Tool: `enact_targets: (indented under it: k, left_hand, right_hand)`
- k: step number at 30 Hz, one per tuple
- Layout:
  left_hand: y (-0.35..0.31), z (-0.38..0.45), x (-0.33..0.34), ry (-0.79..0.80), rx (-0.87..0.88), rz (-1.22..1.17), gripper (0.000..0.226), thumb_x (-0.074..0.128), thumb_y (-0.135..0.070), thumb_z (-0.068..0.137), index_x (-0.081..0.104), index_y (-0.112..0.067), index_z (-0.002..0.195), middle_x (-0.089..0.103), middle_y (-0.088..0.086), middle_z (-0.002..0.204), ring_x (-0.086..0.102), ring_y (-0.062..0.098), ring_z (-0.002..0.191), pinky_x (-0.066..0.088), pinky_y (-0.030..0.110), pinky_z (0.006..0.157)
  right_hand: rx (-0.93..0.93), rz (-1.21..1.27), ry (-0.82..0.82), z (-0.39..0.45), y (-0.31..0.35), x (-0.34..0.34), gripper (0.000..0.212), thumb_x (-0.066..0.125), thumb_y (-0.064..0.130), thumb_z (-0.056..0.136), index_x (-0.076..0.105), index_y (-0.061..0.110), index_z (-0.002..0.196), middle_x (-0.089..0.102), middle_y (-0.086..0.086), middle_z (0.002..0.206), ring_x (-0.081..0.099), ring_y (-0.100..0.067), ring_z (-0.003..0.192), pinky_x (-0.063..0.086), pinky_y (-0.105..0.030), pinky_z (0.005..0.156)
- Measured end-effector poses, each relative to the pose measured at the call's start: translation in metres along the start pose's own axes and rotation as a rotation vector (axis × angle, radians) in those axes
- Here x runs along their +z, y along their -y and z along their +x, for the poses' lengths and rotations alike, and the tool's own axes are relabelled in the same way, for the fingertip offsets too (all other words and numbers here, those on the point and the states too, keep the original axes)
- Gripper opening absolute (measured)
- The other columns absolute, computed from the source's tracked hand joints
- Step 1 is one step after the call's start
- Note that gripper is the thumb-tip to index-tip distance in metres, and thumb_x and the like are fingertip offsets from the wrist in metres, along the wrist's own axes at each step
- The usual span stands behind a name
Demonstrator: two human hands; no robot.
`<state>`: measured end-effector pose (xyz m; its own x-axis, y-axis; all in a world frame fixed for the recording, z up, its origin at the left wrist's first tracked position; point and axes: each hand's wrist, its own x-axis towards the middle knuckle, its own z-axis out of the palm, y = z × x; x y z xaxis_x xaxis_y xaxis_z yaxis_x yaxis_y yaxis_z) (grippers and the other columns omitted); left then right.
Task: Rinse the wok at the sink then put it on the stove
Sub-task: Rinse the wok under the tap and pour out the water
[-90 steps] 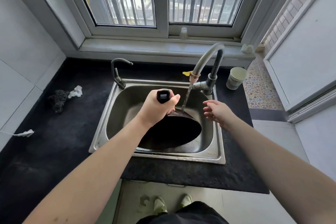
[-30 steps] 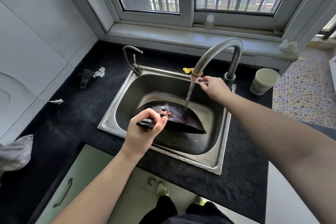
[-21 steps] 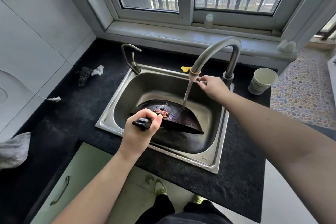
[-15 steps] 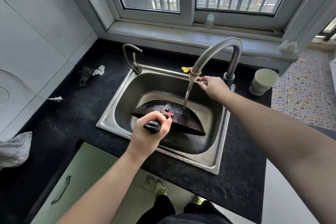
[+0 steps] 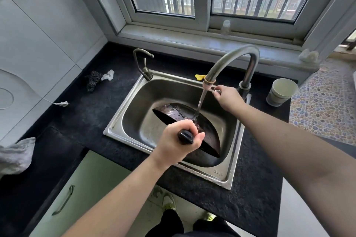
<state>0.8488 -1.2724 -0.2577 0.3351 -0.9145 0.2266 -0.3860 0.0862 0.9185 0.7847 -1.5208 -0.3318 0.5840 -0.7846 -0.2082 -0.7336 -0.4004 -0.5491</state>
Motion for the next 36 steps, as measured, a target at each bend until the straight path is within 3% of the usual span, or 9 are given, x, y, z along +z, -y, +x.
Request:
enact_targets:
  k: [4, 8, 12, 16, 21, 28, 32, 36]
  left_hand:
    - [-0.001, 0.002, 0.002, 0.065, 0.017, 0.047, 0.022, 0.068, -0.008, 0.082, 0.054, -0.004, 0.065, 0.053, 0.002, 0.064, 0.049, 0.015, 0.058, 0.041, 0.026, 0.061]
    - [-0.001, 0.008, 0.004, 0.037, 0.007, 0.024, 0.020, 0.067, -0.010, 0.082, 0.054, -0.006, 0.068, 0.053, 0.003, 0.064, 0.049, 0.015, 0.058, 0.041, 0.026, 0.061]
    - [0.001, 0.014, -0.004, -0.012, -0.066, -0.058, 0.021, 0.067, -0.012, 0.081, 0.048, -0.020, 0.079, 0.054, 0.009, 0.072, 0.050, 0.018, 0.064, 0.045, 0.031, 0.066]
    - [0.002, 0.016, -0.012, -0.019, -0.023, -0.031, 0.017, 0.065, -0.013, 0.084, 0.050, -0.009, 0.077, 0.053, 0.012, 0.072, 0.050, 0.028, 0.066, 0.046, 0.042, 0.066]
    - [0.007, 0.013, -0.012, 0.008, -0.016, -0.012, 0.020, 0.065, -0.014, 0.084, 0.055, 0.000, 0.072, 0.055, 0.012, 0.068, 0.052, 0.028, 0.063, 0.045, 0.042, 0.063]
    - [0.007, 0.005, 0.002, 0.065, 0.000, 0.015, 0.019, 0.065, -0.004, 0.083, 0.052, 0.000, 0.069, 0.052, 0.005, 0.065, 0.048, 0.016, 0.060, 0.042, 0.026, 0.061]
    - [0.007, 0.011, -0.004, 0.000, 0.024, 0.022, 0.015, 0.064, -0.008, 0.082, 0.050, -0.007, 0.078, 0.053, 0.008, 0.072, 0.050, 0.019, 0.064, 0.044, 0.027, 0.065]
    - [0.010, 0.025, -0.022, -0.177, -0.059, -0.042, 0.018, 0.062, -0.021, 0.089, 0.051, -0.006, 0.089, 0.055, 0.019, 0.079, 0.053, 0.035, 0.071, 0.049, 0.038, 0.072]
  right_hand:
    - [-0.008, -0.012, -0.009, 0.000, -0.001, 0.002, 0.038, 0.046, 0.036, 0.099, 0.058, 0.015, 0.127, 0.066, -0.015, 0.120, 0.057, -0.033, 0.114, 0.044, -0.038, 0.095]
    - [-0.002, -0.005, -0.002, -0.001, 0.000, 0.000, 0.038, 0.046, 0.036, 0.099, 0.058, 0.015, 0.127, 0.065, -0.015, 0.120, 0.057, -0.032, 0.115, 0.044, -0.037, 0.095]
    - [-0.002, 0.000, 0.001, -0.002, 0.001, -0.001, 0.037, 0.045, 0.035, 0.099, 0.058, 0.015, 0.127, 0.066, -0.014, 0.120, 0.057, -0.032, 0.113, 0.045, -0.038, 0.095]
    - [0.010, 0.011, 0.007, -0.003, 0.002, -0.003, 0.037, 0.046, 0.036, 0.099, 0.058, 0.015, 0.128, 0.065, -0.013, 0.120, 0.058, -0.031, 0.113, 0.045, -0.038, 0.095]
    - [0.014, 0.008, 0.015, -0.002, 0.002, -0.003, 0.038, 0.046, 0.036, 0.099, 0.058, 0.014, 0.128, 0.065, -0.013, 0.120, 0.057, -0.031, 0.114, 0.045, -0.038, 0.096]
    - [0.015, 0.021, 0.022, -0.003, 0.003, -0.004, 0.037, 0.047, 0.036, 0.099, 0.058, 0.015, 0.128, 0.065, -0.012, 0.122, 0.057, -0.030, 0.115, 0.044, -0.036, 0.095]
    - [0.014, 0.017, 0.026, -0.004, 0.003, -0.005, 0.037, 0.047, 0.035, 0.099, 0.058, 0.015, 0.129, 0.065, -0.012, 0.122, 0.057, -0.030, 0.115, 0.044, -0.036, 0.095]
    - [0.007, 0.011, 0.023, -0.004, 0.003, -0.006, 0.036, 0.047, 0.034, 0.099, 0.059, 0.015, 0.127, 0.065, -0.012, 0.122, 0.056, -0.031, 0.116, 0.044, -0.036, 0.096]
